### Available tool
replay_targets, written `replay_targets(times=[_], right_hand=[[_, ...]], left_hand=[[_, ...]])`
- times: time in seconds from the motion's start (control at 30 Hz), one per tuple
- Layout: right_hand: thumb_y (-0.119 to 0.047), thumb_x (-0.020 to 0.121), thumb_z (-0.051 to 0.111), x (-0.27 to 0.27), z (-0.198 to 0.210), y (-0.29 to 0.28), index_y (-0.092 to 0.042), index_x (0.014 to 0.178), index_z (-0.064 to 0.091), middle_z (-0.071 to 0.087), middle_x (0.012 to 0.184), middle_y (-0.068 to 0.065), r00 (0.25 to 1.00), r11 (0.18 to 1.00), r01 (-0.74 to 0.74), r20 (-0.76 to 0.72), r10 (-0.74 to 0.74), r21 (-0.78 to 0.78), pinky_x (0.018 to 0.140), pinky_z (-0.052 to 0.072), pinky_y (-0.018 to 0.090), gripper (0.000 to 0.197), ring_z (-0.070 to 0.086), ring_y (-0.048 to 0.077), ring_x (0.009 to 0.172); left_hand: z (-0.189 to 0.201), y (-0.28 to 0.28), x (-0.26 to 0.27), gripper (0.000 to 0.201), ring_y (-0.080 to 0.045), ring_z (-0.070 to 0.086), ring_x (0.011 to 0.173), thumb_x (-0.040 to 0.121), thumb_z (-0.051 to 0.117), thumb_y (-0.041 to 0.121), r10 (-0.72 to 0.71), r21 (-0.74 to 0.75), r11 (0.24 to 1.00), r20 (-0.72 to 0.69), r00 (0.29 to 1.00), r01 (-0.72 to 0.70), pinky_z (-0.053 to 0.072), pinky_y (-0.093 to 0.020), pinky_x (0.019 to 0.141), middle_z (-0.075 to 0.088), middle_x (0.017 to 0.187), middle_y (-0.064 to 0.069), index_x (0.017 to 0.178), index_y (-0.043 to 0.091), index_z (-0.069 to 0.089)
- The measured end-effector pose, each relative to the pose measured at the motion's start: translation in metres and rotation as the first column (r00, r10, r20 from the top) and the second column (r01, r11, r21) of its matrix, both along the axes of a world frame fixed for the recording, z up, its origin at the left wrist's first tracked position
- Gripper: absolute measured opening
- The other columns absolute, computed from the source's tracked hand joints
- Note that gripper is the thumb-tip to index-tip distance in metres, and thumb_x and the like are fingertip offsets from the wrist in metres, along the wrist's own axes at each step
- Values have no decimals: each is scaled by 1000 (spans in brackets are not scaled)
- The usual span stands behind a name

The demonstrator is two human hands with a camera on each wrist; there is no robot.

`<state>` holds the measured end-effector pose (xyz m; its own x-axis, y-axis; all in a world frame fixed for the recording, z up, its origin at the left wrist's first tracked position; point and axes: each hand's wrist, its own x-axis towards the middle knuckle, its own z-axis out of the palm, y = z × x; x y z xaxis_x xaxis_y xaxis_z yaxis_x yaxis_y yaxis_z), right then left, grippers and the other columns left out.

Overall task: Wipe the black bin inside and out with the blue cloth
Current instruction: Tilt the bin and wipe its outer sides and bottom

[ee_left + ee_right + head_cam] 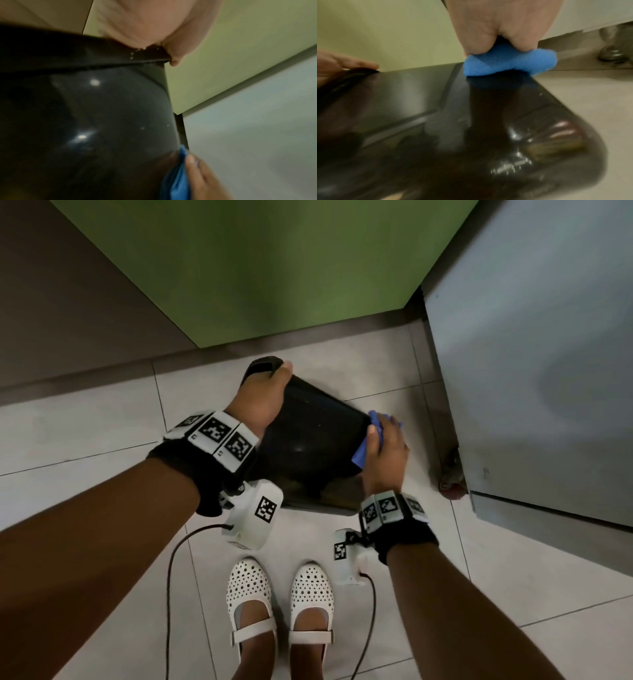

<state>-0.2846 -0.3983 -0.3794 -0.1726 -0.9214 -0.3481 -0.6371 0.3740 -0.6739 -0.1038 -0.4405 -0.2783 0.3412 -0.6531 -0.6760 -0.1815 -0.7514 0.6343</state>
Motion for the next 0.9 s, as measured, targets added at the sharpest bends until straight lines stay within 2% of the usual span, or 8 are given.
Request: replay_targets(times=[0.17, 0.33, 0.4, 0.5, 0.6, 0.7, 0.8, 0.9], right_hand=[[-32, 97, 31, 60, 27, 21, -13, 138, 45, 32, 150, 15, 975, 941, -213, -121, 187, -262, 116, 13, 45, 47, 12, 24, 140], [-45, 100, 6, 87, 36, -2, -22, 136, 47, 44, 146, 4, 894, 857, -428, -271, 356, -286, 116, 20, 48, 60, 26, 28, 142], [-36, 100, 17, 66, 28, -23, -18, 130, 53, 55, 135, 8, 917, 904, -327, -323, 233, -275, 105, 39, 49, 51, 45, 31, 130], [-32, 100, 28, 19, 19, -54, -14, 127, 54, 56, 130, 12, 986, 1000, -8, -168, 7, -9, 105, 38, 45, 41, 44, 31, 128], [-34, 98, 33, 24, 28, -50, -12, 118, 62, 60, 122, 15, 963, 992, 118, -246, -107, 33, 102, 39, 46, 42, 48, 33, 123], [-31, 93, 35, 79, 42, -2, -11, 122, 61, 61, 127, 13, 971, 939, -117, -235, 40, -324, 108, 34, 49, 43, 48, 32, 127], [-34, 95, 32, 107, 51, 32, -20, 135, 49, 45, 144, 3, 944, 893, -322, -172, 280, -314, 116, 19, 46, 46, 29, 23, 140], [-36, 96, 25, 78, 38, 14, -20, 131, 53, 52, 139, 2, 903, 881, -397, -279, 326, -258, 114, 26, 46, 48, 38, 23, 136]], left_hand=[[0, 4, 0, 36, -27, 61, 84, 93, 41, 36, 222, -12, 974, -166, 961, -228, 48, -39, 82, 62, 85, -11, 82, 9, 61], [-5, 17, -5, 50, -22, 60, 86, 98, 34, 40, 118, -220, 971, 98, 988, -95, 45, -27, 82, 65, 90, -11, 92, 2, 65], [-6, 23, -5, 43, -19, 60, 82, 98, 35, 37, 108, -245, 965, 64, 992, -89, 45, -21, 79, 63, 83, -7, 89, 8, 64], [-8, 30, -7, 36, -9, 58, 74, 98, 35, 36, 119, -273, 955, -6, 993, -116, 46, -7, 69, 61, 73, 3, 77, 17, 58], [-10, 37, -12, 36, -17, 62, 88, 98, 36, 36, 109, -291, 950, -12, 994, -108, 49, -25, 85, 66, 89, -4, 85, 14, 61], [-11, 35, -17, 39, -13, 62, 81, 99, 34, 32, 122, -313, 942, -16, 992, -121, 48, -26, 83, 65, 84, -4, 82, 11, 62], [-14, 41, -10, 42, -7, 53, 62, 99, 34, 31, 196, -291, 935, -52, 979, -203, 44, -22, 69, 56, 66, 1, 63, 18, 52], [-14, 52, -3, 40, -12, 56, 69, 99, 34, 34, 221, -241, 941, -100, 970, -239, 46, -26, 73, 60, 69, 3, 68, 20, 56]])
